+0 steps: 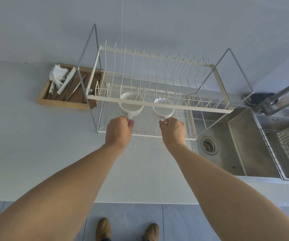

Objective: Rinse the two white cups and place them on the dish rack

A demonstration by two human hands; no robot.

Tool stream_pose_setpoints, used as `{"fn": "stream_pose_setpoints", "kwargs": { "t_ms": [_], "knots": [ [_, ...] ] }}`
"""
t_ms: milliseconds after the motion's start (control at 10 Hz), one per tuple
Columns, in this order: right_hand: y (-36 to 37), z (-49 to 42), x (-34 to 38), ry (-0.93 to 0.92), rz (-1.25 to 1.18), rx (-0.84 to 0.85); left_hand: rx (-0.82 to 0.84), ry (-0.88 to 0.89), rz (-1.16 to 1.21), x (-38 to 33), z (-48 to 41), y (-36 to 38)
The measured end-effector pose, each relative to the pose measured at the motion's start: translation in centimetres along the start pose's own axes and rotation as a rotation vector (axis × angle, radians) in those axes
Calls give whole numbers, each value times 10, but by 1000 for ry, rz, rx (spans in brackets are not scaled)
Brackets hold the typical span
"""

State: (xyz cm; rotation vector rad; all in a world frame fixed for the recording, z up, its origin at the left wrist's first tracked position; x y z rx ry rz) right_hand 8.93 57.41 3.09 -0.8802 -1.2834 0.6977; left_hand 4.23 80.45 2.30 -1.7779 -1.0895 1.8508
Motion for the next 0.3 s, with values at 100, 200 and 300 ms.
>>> {"fn": "stream_pose_setpoints", "kwargs": {
  "t_ms": [100, 200, 300],
  "knots": [
    [-4, 5, 0, 3, 23, -8, 13, 4, -15, 2, 4, -4],
    [-10, 14, -1, -12, 73, -11, 11, 45, -56, -1, 11, -13],
    [-21, 28, 0, -15, 164, -19, 9, 77, -133, -5, 20, -25]
  ]
}}
Point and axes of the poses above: each hand's wrist, its own z-axis away from the middle knuckle, its own y-axis out of the palm, x = y × z, the point moved 10 cm from there along -z, towards the middle knuckle, and after that the axes turned 4 degrees about y, right-handed, at the moved point
